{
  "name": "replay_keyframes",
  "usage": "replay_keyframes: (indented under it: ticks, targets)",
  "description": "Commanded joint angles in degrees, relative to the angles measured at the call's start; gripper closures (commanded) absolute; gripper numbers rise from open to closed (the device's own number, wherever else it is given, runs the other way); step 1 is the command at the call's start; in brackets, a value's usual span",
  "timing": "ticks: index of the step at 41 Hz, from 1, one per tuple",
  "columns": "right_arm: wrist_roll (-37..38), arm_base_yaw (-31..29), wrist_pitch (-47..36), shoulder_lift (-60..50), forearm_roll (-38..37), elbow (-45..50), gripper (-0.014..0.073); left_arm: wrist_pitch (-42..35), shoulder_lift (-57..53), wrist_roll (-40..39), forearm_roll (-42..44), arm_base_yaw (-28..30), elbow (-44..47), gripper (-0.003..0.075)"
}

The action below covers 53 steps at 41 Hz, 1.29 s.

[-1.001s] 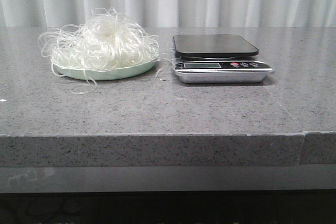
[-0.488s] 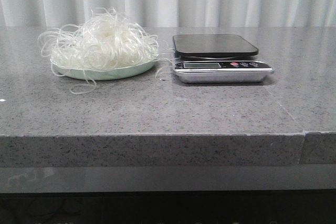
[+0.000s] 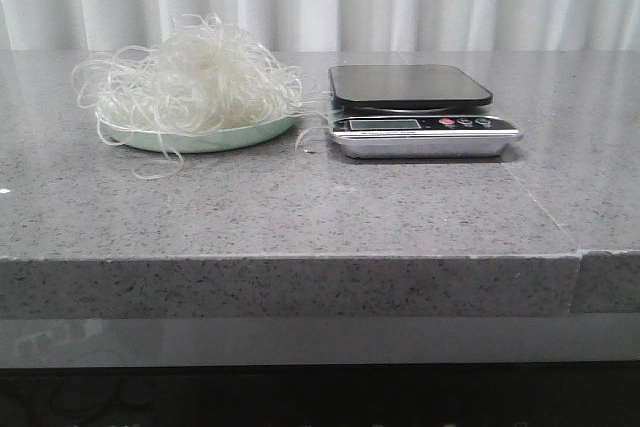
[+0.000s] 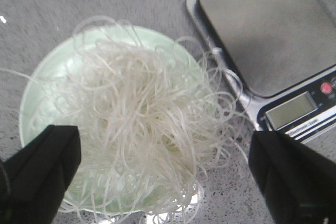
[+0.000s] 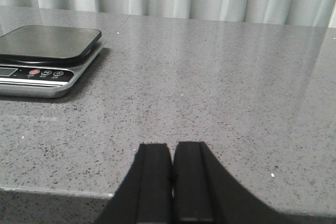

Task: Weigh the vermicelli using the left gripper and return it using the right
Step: 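Lower the left gripper into the white vermicelli on the green plate and close, then lift the vermicelli with the left gripper and carry it toward the scale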

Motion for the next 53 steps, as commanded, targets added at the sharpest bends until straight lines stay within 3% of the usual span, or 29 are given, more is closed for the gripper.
replay_keyframes:
  ticks: [1,9,31,36,39,44,47,53]
  targets:
    - [-0.35,-0.17,-4.78,-0.95,-0.4,-0.48,0.0442,1.1,0.9,-0.78,-0.19,-0.51,-5.14,0.0016]
    - [-0.35,-0.17,-4.78,-0.95,-0.4,-0.48,0.0442,2.65,4.59,-1.23,4.48,-0.51,-5.8,0.0016]
    - [-0.35,-0.17,-4.78,-0.95,-0.4,-0.48,0.0442,2.88,9.84,-1.23,3.93,-0.51,-5.8,0.0027]
    - [-0.35,-0.17,-4.78,-0.95,-0.4,-0.48,0.0442,4.18,9.84,-1.23,3.93,-0.51,-5.8,0.0145]
    - [-0.35,-0.17,-4.78,-0.95,-0.4,-0.48,0.0442,4.57,9.84,-1.23,4.04,-0.51,-5.8,0.0275]
    - [-0.35,-0.17,-4.78,-0.95,-0.4,-0.48,0.0442,5.39,9.84,-1.23,4.44,-0.51,-5.8,0.0589]
    - [-0.35,-0.17,-4.78,-0.95,-0.4,-0.48,0.0442,5.49,9.84,-1.23,5.08,-0.51,-5.8,0.056]
    - [-0.35,-0.17,-4.78,-0.95,-0.4,-0.48,0.0442,6.2,9.64,-1.23,7.5,-0.51,-5.89,0.0584]
